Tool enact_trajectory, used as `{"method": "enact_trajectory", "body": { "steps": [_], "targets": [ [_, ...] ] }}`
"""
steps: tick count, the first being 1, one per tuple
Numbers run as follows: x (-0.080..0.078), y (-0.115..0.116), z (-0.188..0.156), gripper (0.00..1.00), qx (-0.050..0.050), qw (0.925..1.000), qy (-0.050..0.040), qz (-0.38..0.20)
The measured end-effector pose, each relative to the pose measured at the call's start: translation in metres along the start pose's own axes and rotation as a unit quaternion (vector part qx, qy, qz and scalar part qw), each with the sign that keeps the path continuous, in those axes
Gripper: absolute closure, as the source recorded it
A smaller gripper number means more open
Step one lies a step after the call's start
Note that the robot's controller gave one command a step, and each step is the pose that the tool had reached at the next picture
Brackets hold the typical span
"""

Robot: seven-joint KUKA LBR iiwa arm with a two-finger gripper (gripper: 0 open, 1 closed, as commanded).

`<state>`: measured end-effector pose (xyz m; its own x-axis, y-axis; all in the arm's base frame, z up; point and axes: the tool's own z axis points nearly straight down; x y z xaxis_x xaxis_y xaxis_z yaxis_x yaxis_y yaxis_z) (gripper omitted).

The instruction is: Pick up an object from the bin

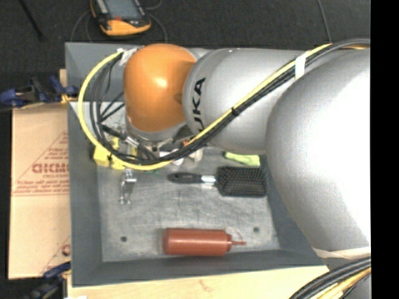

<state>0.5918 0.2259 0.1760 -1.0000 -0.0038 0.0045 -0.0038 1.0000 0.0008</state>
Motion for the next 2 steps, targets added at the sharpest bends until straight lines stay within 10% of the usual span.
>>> {"method": "enact_trajectory", "body": {
  "steps": [1,2],
  "targets": [
    [-0.002,-0.001,-0.005,0.00,-0.001,1.0000,-0.0039,0.002],
    [-0.036,-0.051,0.070,0.00,-0.001,0.9996,-0.0063,0.028]
  ]
}}
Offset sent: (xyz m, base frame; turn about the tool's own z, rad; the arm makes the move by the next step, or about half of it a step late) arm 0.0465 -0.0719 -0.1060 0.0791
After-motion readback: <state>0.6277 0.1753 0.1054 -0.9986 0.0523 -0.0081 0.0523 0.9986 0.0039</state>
